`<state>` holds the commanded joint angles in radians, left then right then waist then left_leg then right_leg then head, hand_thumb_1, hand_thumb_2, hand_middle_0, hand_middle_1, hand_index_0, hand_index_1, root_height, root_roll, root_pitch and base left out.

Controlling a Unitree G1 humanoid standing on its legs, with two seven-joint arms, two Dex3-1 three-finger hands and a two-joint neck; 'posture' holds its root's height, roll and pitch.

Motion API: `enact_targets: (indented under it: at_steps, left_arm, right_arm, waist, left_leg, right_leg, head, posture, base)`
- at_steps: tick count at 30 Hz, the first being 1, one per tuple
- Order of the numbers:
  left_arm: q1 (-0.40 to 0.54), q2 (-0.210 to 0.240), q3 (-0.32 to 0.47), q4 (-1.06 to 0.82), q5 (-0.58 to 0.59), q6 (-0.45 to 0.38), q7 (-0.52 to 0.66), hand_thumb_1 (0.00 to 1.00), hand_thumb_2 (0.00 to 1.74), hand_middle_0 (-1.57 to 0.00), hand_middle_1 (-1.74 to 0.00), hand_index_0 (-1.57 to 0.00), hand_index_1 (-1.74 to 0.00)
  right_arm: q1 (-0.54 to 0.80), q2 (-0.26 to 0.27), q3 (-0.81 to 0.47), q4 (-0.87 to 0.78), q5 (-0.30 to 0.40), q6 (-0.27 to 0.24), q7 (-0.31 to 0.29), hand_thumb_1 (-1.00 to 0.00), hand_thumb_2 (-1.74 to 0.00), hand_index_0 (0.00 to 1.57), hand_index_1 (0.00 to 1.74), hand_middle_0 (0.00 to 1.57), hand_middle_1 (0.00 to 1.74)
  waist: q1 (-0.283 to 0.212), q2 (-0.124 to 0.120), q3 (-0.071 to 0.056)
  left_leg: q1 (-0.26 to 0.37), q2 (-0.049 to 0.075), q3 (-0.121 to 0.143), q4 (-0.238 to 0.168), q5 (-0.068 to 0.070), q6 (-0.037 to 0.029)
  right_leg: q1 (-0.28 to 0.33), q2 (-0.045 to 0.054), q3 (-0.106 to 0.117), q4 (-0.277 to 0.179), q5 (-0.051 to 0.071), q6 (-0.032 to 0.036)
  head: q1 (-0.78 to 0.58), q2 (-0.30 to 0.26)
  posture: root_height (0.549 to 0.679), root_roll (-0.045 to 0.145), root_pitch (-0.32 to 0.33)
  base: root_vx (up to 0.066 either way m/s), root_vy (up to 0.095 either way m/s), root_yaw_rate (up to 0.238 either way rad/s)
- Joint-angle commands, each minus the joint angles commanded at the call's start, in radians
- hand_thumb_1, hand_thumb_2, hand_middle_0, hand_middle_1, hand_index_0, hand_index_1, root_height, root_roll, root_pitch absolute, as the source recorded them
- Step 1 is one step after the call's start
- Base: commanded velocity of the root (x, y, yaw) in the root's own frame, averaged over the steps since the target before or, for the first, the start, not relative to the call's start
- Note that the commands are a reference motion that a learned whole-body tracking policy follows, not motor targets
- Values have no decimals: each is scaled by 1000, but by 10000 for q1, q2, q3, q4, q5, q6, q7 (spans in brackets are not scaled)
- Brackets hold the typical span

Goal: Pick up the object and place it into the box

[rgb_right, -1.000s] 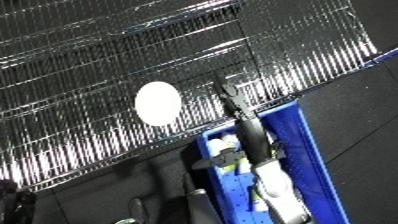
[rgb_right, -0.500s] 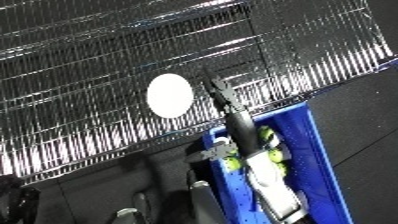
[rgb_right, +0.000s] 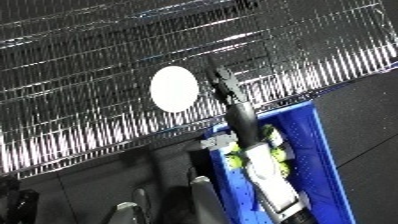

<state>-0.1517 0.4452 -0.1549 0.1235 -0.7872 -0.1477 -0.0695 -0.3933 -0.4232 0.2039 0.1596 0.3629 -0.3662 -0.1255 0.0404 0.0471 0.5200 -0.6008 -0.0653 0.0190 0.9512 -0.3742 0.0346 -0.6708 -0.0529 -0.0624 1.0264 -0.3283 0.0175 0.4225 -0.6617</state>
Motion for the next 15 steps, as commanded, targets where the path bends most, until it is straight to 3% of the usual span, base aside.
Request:
enact_targets:
  at_steps: [9,15]
  left_arm:
    - [-102,49,-145,-103,-78,-50,140,1000,1740,-1570,-1740,-1570,-1740]
    - [-221,67,-268,-190,-102,-56,316,1000,1740,-1570,-1740,-1570,-1740]
  right_arm:
    - [-564,-141,125,254,-14,195,-73,0,0,0,0,0,0]
    - [-951,-159,346,434,-19,404,24,0,0,0,0,0,0]
  waist:
    - [71,79,0]
    - [124,119,0]
  left_leg:
    - [-411,-17,8,285,-119,52]
    - [-696,-22,5,447,-141,65]
  right_leg:
    - [-450,11,-25,277,-67,-38]
    - [-722,19,-61,415,-87,-68]
  head:
    - [124,361]
    - [216,587]
  posture:
    - [593,51,46]
    - [589,50,59]
  base:
    - [2,15,27]
    - [-14,6,38]
